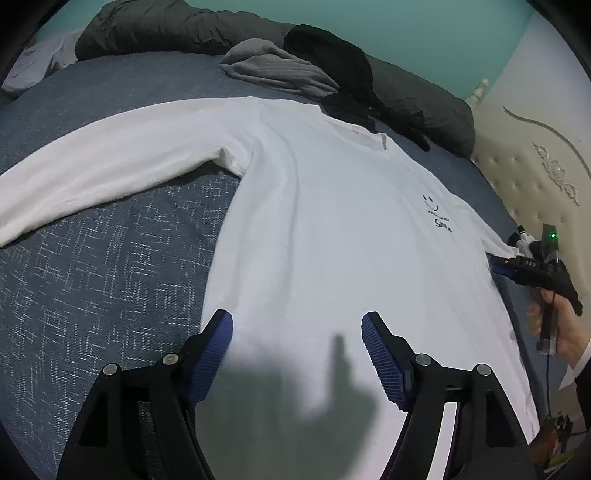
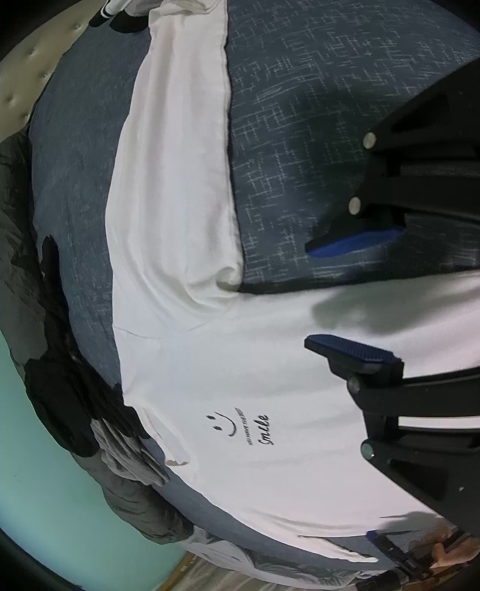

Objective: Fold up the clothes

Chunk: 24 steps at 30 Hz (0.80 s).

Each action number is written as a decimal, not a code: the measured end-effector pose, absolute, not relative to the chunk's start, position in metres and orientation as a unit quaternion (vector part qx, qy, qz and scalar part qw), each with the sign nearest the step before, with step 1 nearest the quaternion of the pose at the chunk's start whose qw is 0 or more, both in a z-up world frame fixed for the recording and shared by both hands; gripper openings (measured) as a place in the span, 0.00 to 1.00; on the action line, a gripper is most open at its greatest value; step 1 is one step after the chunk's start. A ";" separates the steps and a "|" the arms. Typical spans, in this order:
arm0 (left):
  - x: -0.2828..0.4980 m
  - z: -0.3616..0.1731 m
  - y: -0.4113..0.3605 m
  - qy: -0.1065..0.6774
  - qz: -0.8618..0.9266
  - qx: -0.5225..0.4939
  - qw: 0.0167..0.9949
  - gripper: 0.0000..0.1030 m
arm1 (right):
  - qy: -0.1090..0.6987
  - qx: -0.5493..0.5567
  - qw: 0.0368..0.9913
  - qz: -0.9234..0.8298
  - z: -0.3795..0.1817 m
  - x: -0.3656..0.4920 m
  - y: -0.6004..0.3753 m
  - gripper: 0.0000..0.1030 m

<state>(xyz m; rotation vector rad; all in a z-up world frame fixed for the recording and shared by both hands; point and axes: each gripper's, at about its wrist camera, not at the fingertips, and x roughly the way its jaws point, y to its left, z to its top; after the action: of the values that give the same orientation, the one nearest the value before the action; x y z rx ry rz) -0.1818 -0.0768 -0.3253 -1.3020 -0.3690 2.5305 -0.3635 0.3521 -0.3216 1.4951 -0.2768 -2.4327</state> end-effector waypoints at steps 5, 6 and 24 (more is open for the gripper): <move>-0.182 -0.324 -0.072 -0.112 0.877 -0.447 0.137 0.84 | -0.109 0.517 0.132 -0.839 -0.326 -0.371 0.354 0.43; -0.182 -0.324 -0.072 -0.110 0.878 -0.446 0.138 0.85 | -0.110 0.517 0.133 -0.839 -0.326 -0.372 0.353 0.43; -0.184 -0.328 -0.078 -0.124 0.877 -0.448 0.123 1.00 | -0.117 0.519 0.144 -0.835 -0.330 -0.379 0.351 0.43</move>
<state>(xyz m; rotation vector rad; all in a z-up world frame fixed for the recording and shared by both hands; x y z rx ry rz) -0.1845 -0.0785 -0.3279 -1.3064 -0.3607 2.5590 -0.3785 0.3511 -0.3301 1.4948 -0.3363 -2.4055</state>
